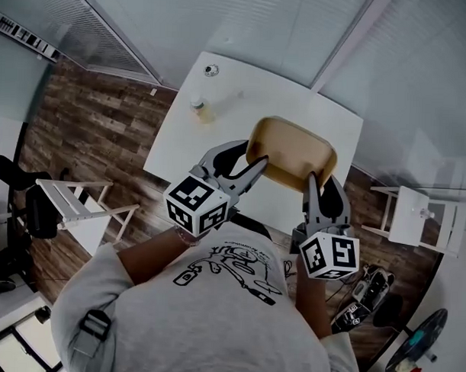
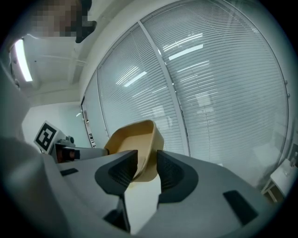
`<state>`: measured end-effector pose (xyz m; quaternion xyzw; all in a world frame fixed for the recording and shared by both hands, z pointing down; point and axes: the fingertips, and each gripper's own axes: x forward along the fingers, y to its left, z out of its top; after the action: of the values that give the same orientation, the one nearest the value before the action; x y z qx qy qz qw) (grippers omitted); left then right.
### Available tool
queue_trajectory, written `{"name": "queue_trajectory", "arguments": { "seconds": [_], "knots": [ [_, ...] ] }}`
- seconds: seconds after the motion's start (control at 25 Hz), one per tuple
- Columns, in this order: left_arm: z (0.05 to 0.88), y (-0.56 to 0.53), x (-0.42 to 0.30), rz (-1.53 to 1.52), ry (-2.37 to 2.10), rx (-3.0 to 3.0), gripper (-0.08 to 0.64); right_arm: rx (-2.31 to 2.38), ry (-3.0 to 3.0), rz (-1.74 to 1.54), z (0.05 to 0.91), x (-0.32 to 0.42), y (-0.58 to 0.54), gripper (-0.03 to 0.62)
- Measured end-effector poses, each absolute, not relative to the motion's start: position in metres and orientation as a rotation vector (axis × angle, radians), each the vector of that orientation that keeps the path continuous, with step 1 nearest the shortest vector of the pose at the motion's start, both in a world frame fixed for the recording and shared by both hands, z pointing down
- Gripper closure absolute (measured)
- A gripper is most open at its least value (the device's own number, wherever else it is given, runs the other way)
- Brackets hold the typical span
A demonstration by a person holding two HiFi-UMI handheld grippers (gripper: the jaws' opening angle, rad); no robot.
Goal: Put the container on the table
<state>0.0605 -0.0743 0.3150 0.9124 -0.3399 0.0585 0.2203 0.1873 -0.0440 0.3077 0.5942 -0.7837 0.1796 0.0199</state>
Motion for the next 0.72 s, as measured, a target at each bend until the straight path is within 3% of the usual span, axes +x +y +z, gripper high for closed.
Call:
{"name": "queue_trajectory", "arguments": {
  "seconds": [0.72],
  "knots": [
    [0.298,-0.126,0.042,0.134,-0.951,2.531,0.396,1.849,-2.445,0.537,0.290,0.170,-0.096,0.477]
  ]
}}
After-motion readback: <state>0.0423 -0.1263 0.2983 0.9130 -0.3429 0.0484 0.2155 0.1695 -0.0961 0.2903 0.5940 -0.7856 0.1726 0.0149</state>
